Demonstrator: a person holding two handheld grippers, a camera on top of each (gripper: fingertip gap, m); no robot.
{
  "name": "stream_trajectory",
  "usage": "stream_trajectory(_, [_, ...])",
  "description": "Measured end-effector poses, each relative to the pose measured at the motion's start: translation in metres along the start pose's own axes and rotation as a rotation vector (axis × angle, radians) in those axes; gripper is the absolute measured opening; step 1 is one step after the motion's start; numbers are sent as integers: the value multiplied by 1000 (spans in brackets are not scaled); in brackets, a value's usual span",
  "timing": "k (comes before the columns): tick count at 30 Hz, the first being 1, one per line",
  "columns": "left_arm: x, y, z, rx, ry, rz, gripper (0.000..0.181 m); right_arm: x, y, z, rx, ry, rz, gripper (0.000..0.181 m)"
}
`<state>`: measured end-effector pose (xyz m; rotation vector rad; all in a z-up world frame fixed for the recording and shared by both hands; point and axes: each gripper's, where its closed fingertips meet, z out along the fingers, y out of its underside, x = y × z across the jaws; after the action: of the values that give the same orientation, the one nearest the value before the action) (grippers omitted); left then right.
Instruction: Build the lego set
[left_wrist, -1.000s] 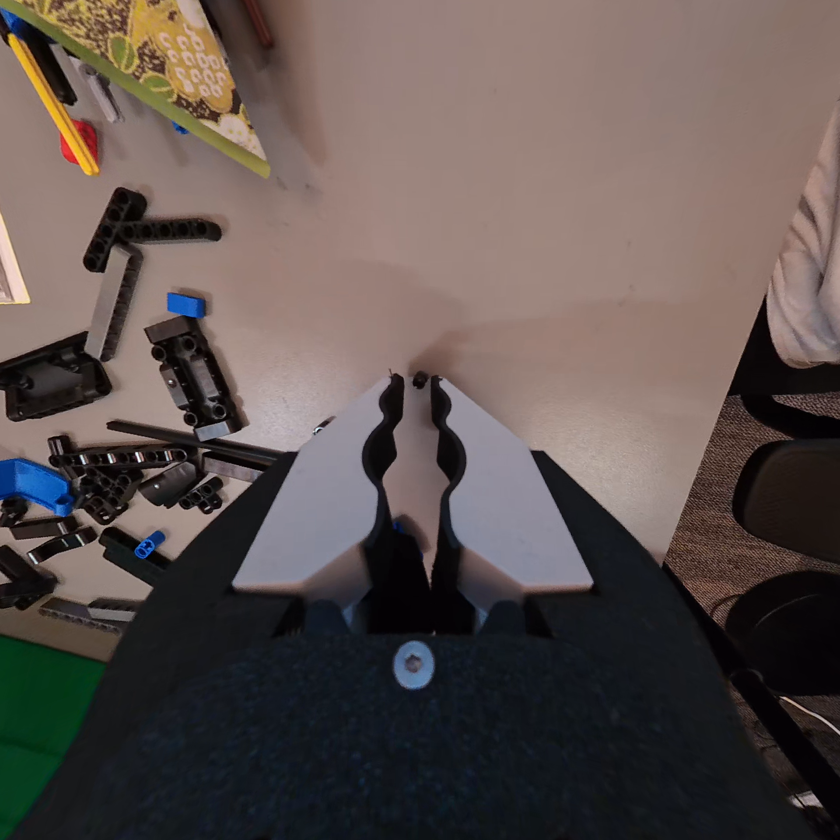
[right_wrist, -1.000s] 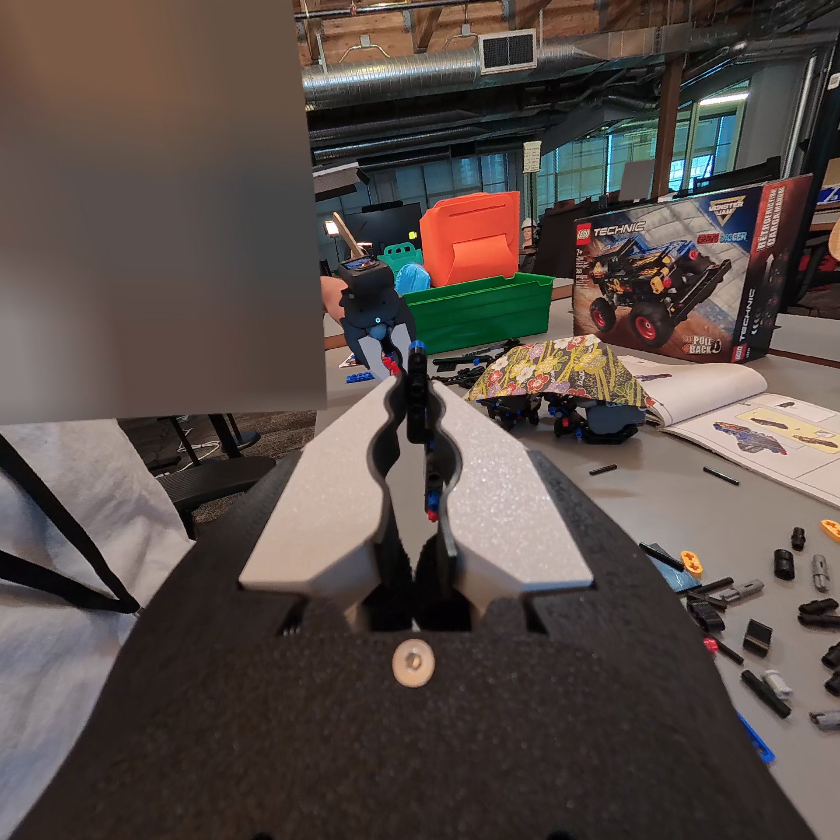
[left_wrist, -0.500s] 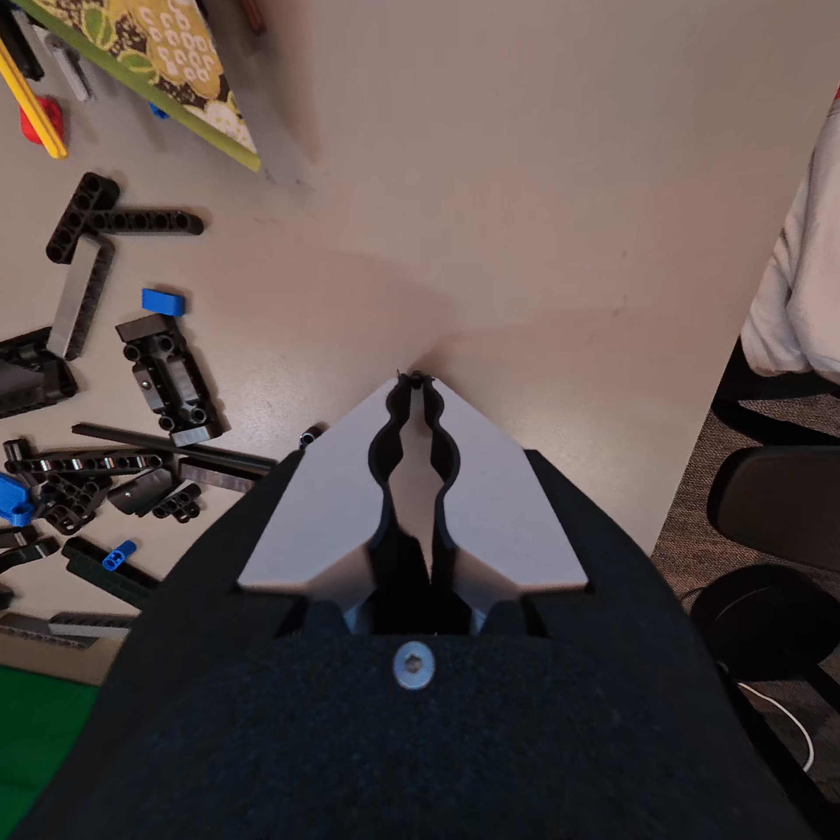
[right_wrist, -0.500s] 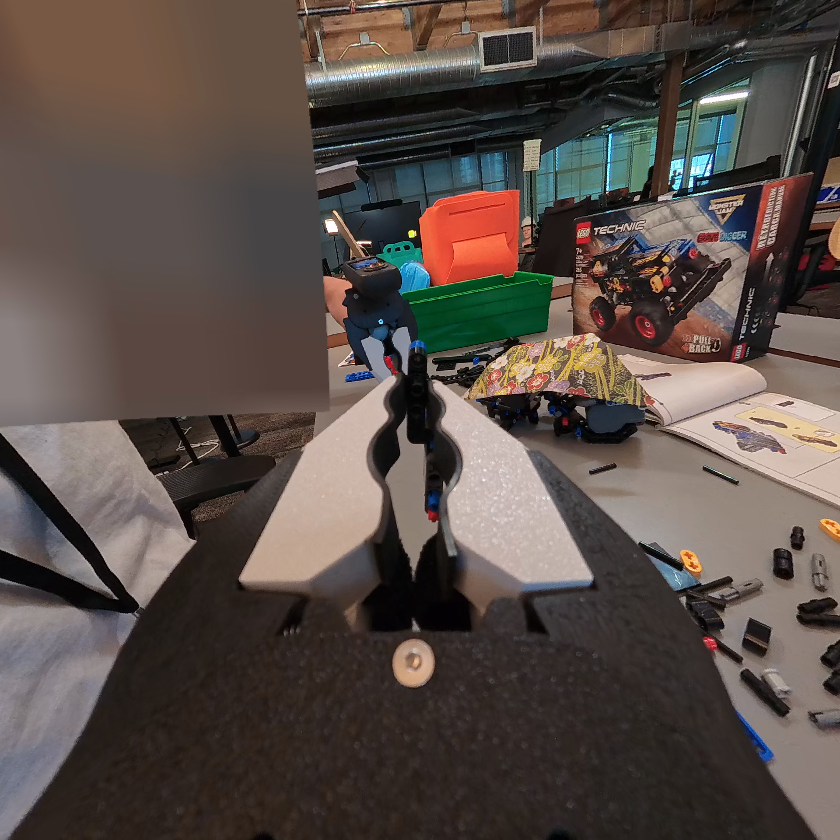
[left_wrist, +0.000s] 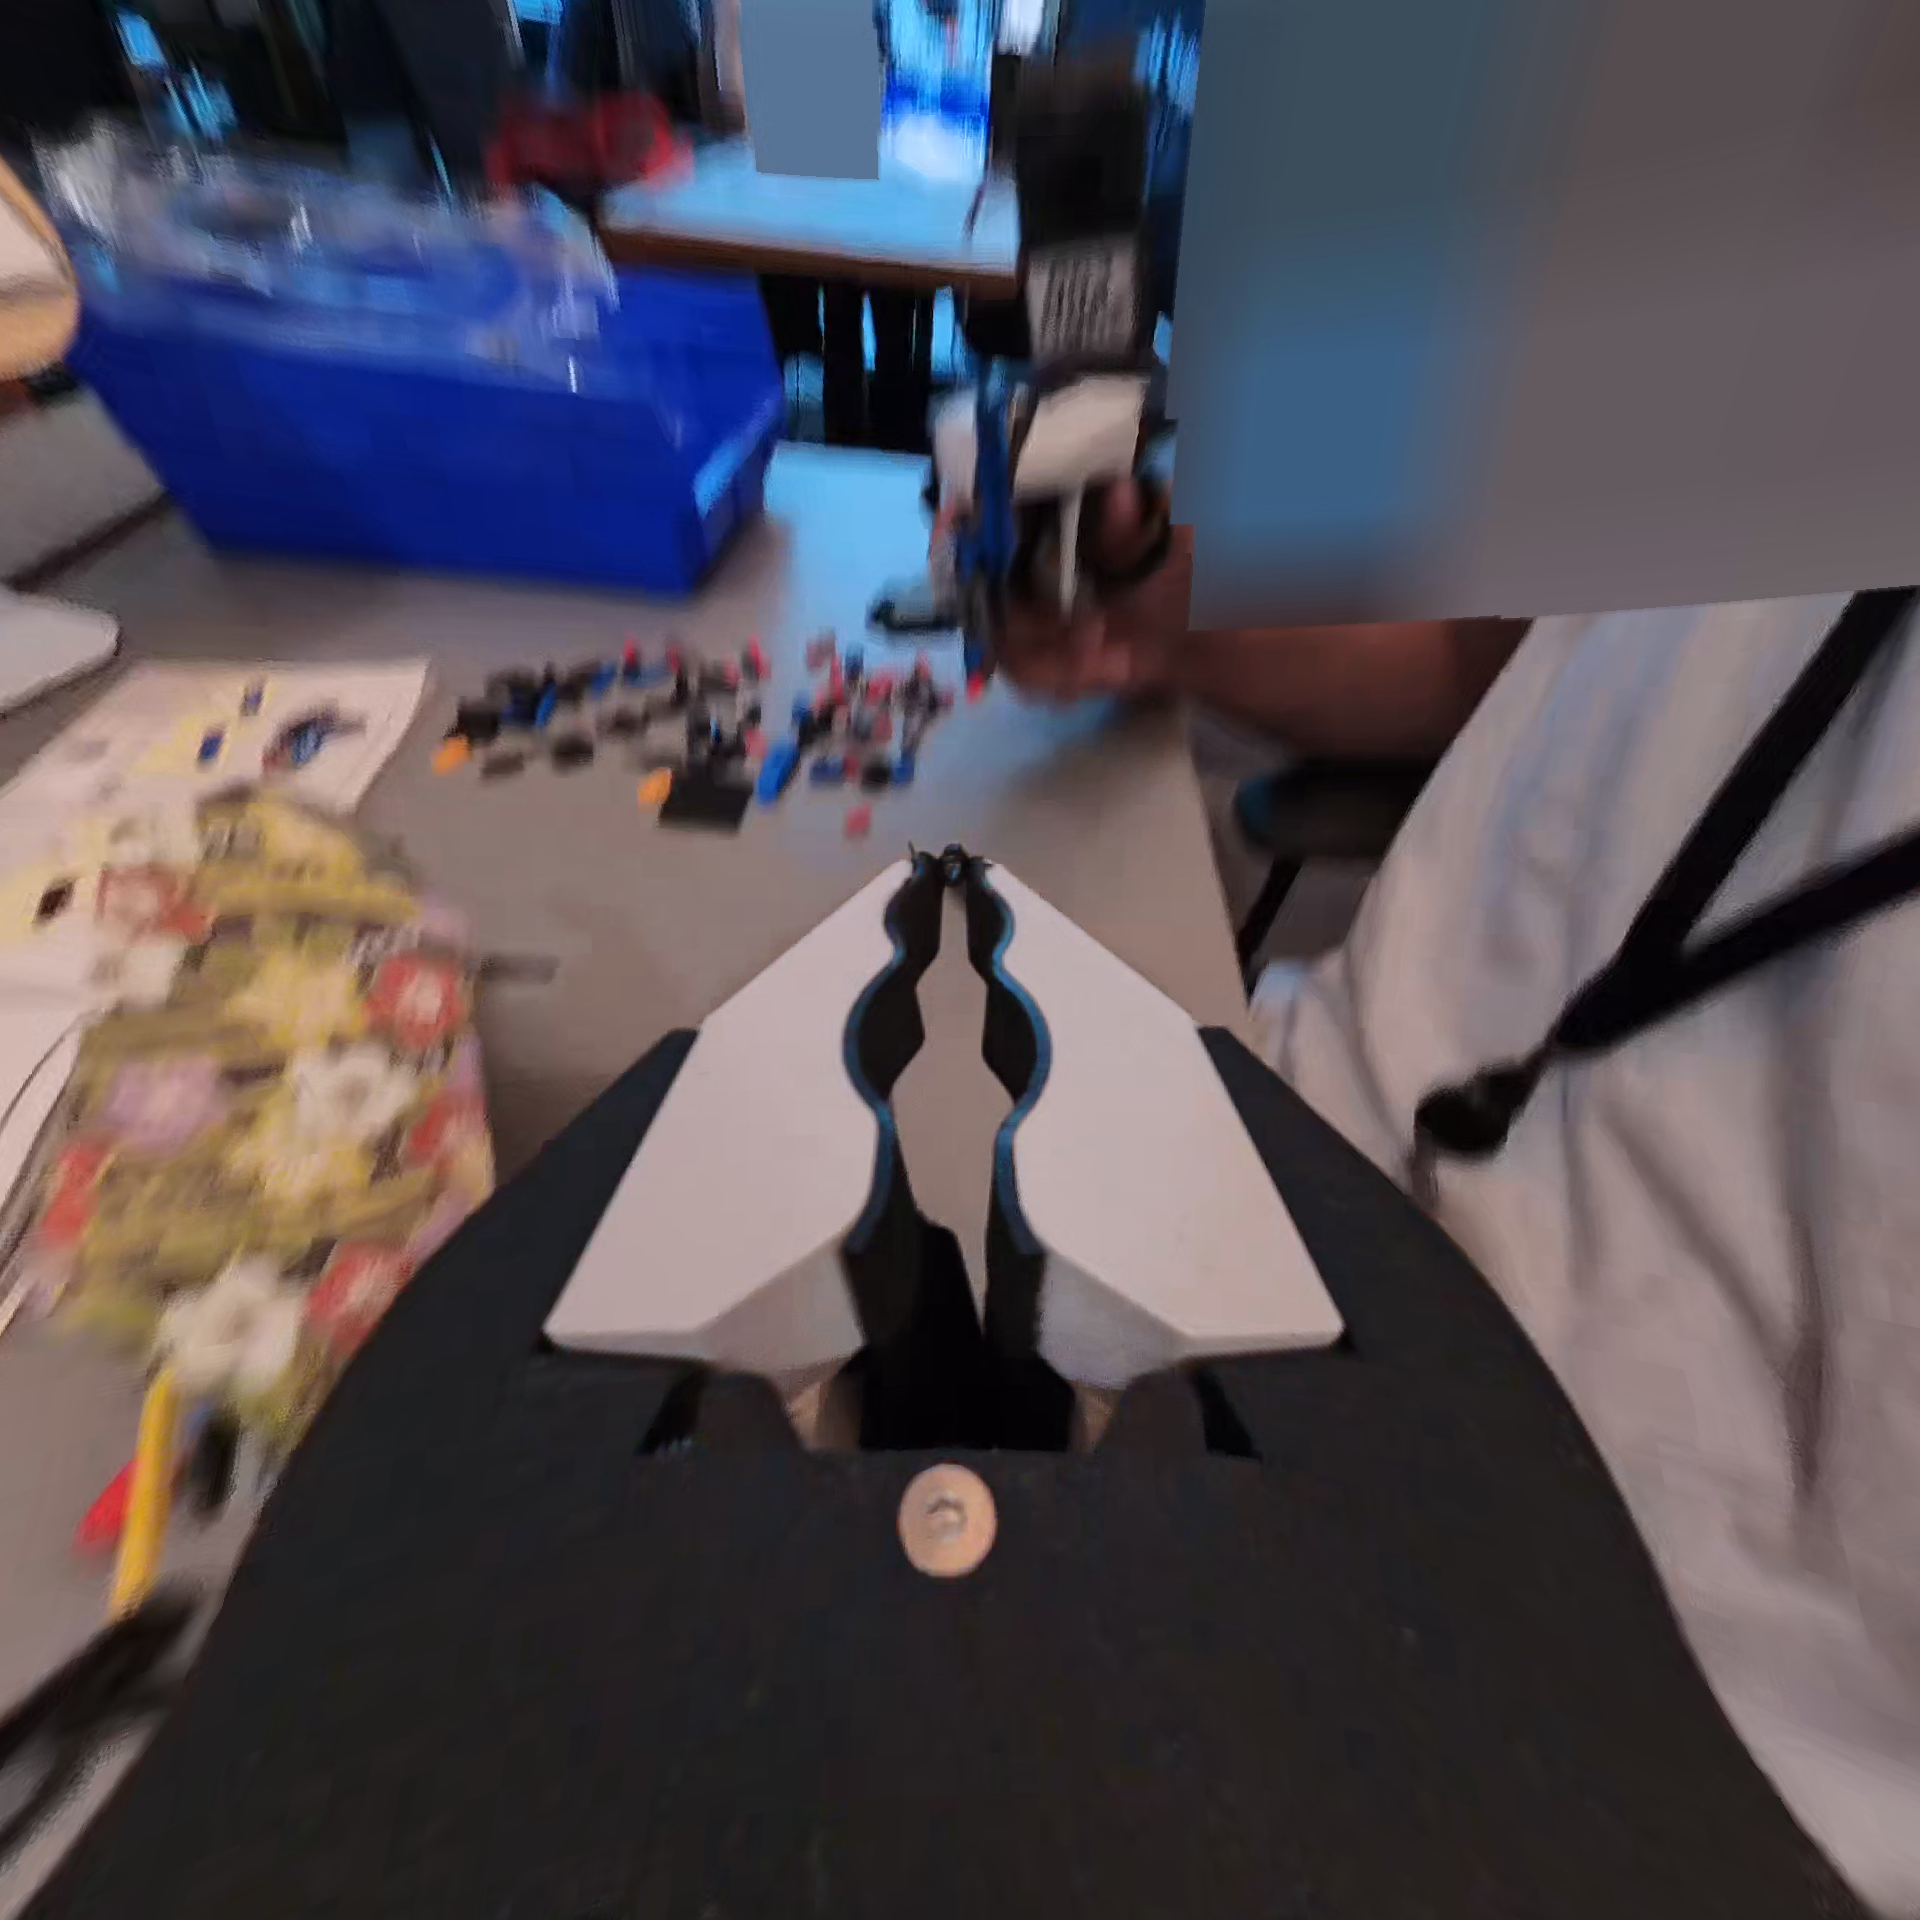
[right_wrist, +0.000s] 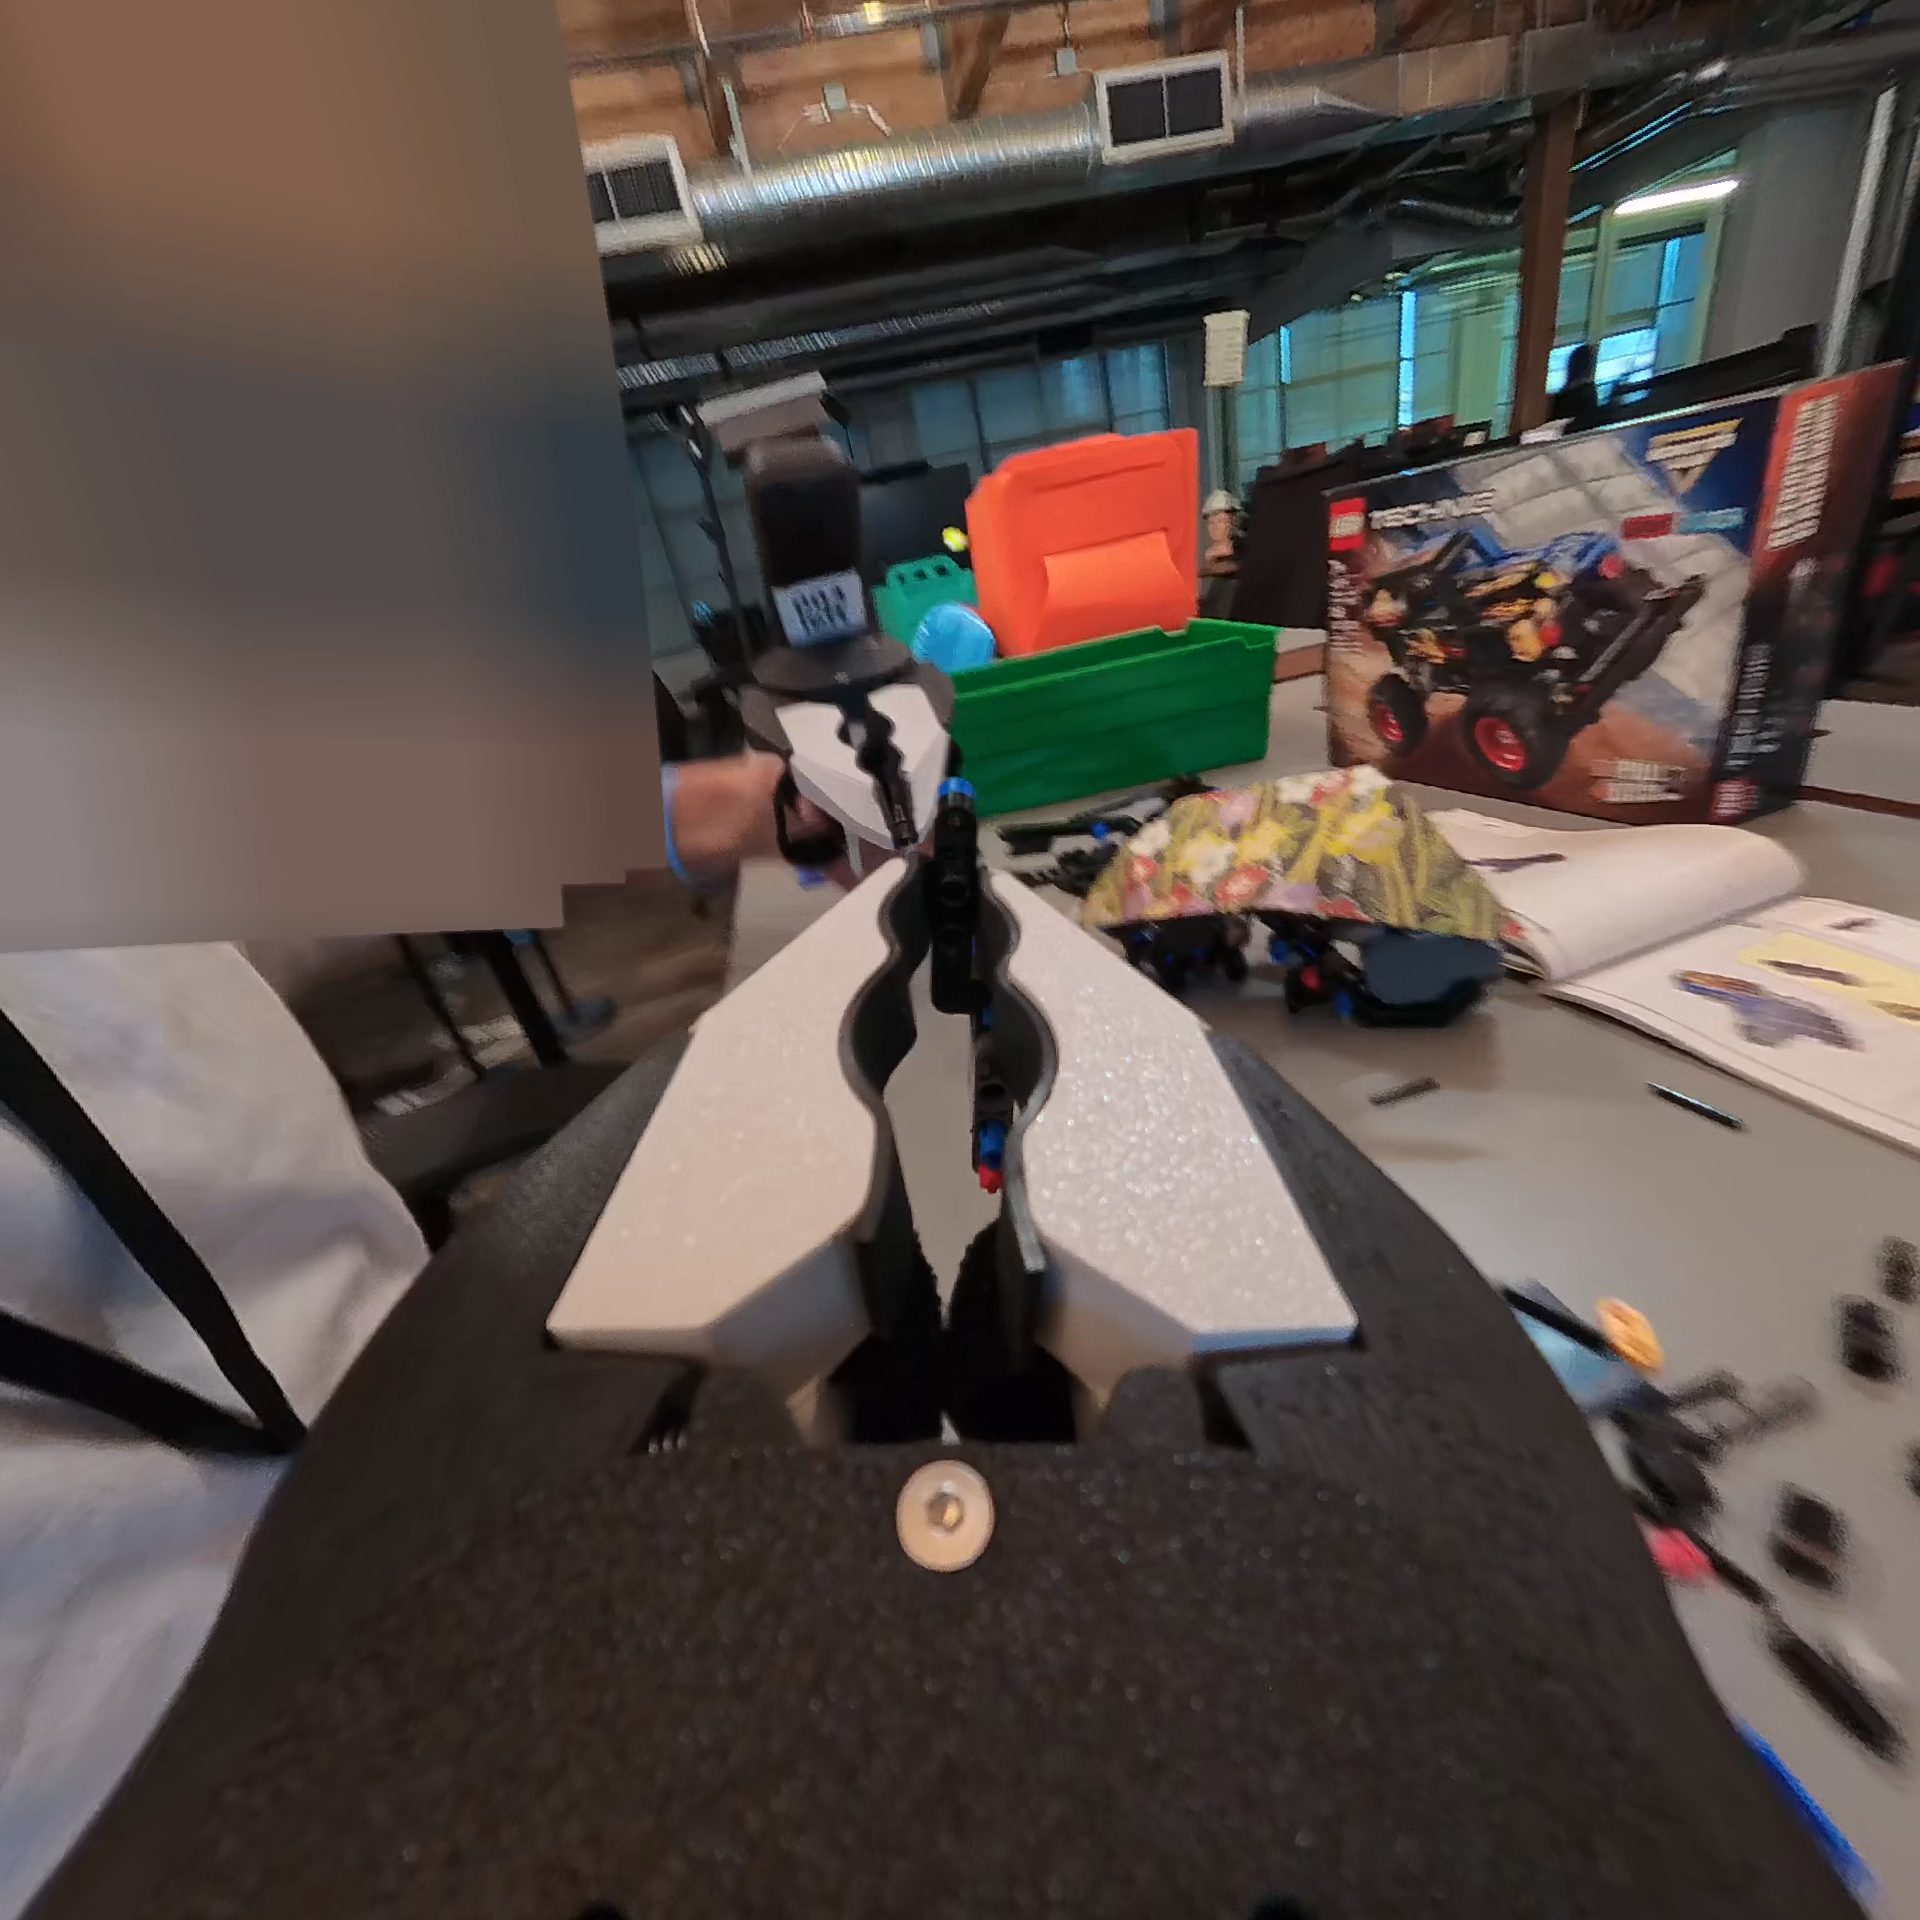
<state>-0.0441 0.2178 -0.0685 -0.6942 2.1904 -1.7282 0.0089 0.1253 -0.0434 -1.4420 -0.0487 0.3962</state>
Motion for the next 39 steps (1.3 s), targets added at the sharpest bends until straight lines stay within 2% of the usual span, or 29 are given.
stream_trajectory(2, [2, -27, 22, 138, 57, -50, 3, 2, -6, 11, 34, -39, 82, 6])
stream_trajectory(5, [-7, -52, 45, 252, 111, -86, 3, 1, -14, 25, 85, -133, 223, 6])
stream_trajectory(8, [-21, -51, 56, 234, 75, 25, 3, 12, -15, 32, 117, -171, 363, 6])
stream_trajectory(13, [-25, -46, 54, 255, 92, 51, 3, 14, -2, 41, 102, -214, 500, 6])
stream_trajectory(24, [-19, -36, 47, 254, 60, 73, 1, 13, 18, 59, -4, -159, 452, 6])
stream_trajectory(39, [-18, -27, 55, 198, 57, 63, 2, 11, 25, 58, -54, -126, 366, 6])
